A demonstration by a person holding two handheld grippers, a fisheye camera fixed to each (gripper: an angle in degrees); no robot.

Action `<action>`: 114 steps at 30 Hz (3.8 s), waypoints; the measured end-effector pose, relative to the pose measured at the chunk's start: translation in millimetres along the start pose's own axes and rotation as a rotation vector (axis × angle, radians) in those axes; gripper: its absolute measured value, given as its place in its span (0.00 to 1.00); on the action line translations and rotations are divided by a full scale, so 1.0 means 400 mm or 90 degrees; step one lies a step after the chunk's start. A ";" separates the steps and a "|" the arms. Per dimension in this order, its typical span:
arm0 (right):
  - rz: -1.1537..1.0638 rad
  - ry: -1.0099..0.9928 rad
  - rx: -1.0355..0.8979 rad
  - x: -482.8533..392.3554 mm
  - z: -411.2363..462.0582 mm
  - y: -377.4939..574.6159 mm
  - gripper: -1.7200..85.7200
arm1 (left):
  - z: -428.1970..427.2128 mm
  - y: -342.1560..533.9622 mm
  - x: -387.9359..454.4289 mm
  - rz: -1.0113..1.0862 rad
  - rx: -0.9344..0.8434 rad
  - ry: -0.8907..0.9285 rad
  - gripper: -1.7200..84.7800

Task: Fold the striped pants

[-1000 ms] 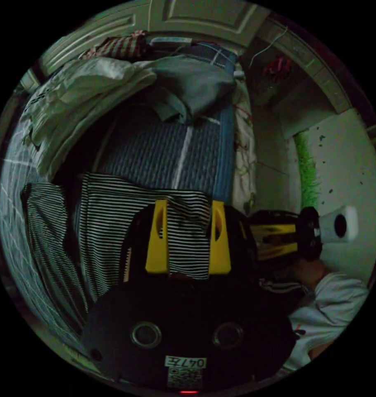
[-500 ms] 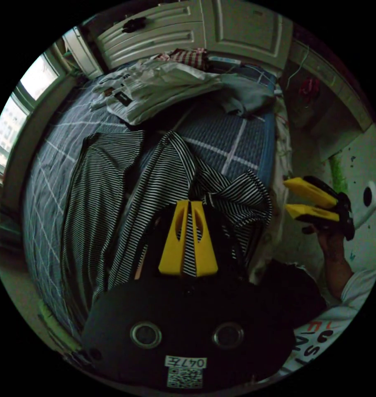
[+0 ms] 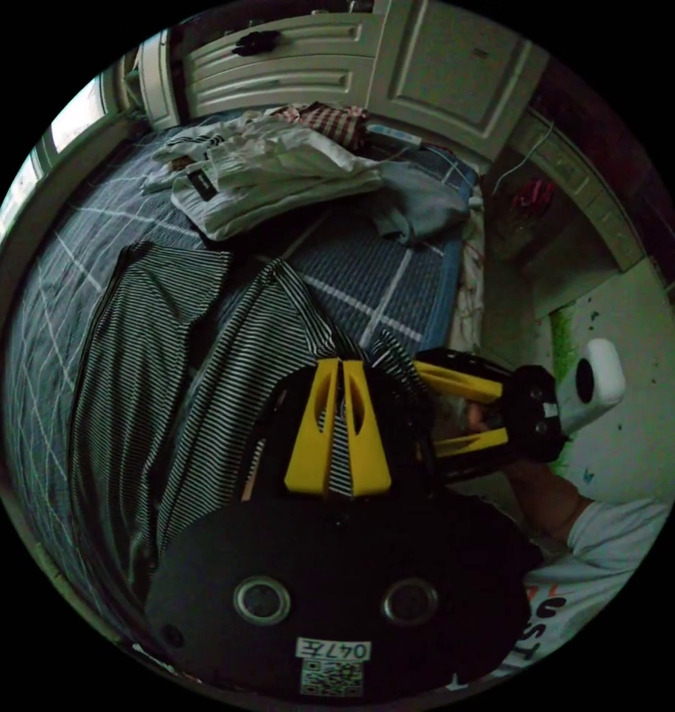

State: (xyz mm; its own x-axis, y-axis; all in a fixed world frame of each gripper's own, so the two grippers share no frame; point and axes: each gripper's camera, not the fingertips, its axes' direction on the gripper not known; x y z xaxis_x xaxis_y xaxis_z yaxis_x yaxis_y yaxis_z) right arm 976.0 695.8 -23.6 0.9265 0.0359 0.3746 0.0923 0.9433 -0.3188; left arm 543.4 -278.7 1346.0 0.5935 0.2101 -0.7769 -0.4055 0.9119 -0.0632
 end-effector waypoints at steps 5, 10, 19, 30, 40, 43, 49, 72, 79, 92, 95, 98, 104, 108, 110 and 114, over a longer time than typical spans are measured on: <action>-0.003 0.023 0.034 0.002 -0.038 -0.016 0.12 | -0.007 -0.035 -0.026 -0.015 0.043 0.106 0.01; 0.064 0.003 0.100 0.040 -0.105 0.014 0.11 | 0.004 -0.059 -0.058 -0.030 0.043 0.135 0.01; 0.147 0.032 0.114 0.082 -0.157 0.028 0.13 | 0.030 -0.094 -0.079 -0.049 0.034 0.176 0.01; 0.212 0.113 0.106 0.220 -0.255 0.103 0.03 | 0.025 -0.152 -0.050 0.023 0.029 0.146 0.01; 0.140 0.200 0.105 0.173 -0.313 0.106 0.08 | -0.054 -0.013 -0.147 0.031 0.084 0.129 0.01; 0.036 0.145 0.102 0.108 -0.269 0.028 0.13 | -0.040 -0.061 -0.126 0.042 0.090 0.142 0.01; 0.064 0.029 0.029 0.180 -0.204 0.017 0.16 | -0.016 -0.113 -0.123 0.066 0.052 0.100 0.01; 0.047 0.248 -0.127 0.152 -0.094 0.039 0.07 | 0.090 -0.209 -0.336 -0.007 0.091 0.102 0.01; 0.003 0.093 0.145 0.127 -0.159 -0.027 0.11 | 0.151 -0.290 -0.293 0.079 0.055 0.167 0.01; -0.003 0.061 -0.011 0.177 0.056 -0.128 0.06 | 0.215 -0.365 -0.359 0.014 0.053 0.077 0.01; 0.012 0.101 -0.015 0.167 0.066 -0.077 0.03 | 0.286 -0.413 -0.361 0.001 0.034 0.037 0.01; -0.024 0.110 -0.055 0.140 0.145 -0.102 0.02 | 0.348 -0.466 -0.354 -0.001 0.045 0.019 0.01; -0.137 0.033 -0.071 0.082 0.284 -0.269 0.03 | 0.424 -0.523 -0.360 -0.011 0.013 -0.098 0.01; -0.157 -0.032 0.001 0.059 0.214 -0.231 0.03 | 0.434 -0.537 -0.375 -0.032 0.015 -0.064 0.01; -0.120 -0.064 -0.008 0.088 0.183 -0.199 0.02 | 0.441 -0.539 -0.399 -0.083 0.030 -0.012 0.01; -0.065 0.064 -0.023 0.140 0.183 -0.184 0.02 | 0.450 -0.532 -0.417 -0.125 0.060 0.041 0.01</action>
State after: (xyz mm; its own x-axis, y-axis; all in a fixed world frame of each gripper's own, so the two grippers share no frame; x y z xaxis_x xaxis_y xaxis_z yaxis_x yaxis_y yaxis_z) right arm 994.3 652.5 84.6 0.9431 -0.0952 0.3185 0.2002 0.9276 -0.3154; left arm 655.7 -444.2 1601.8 0.6074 0.0051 -0.7944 -0.2179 0.9627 -0.1604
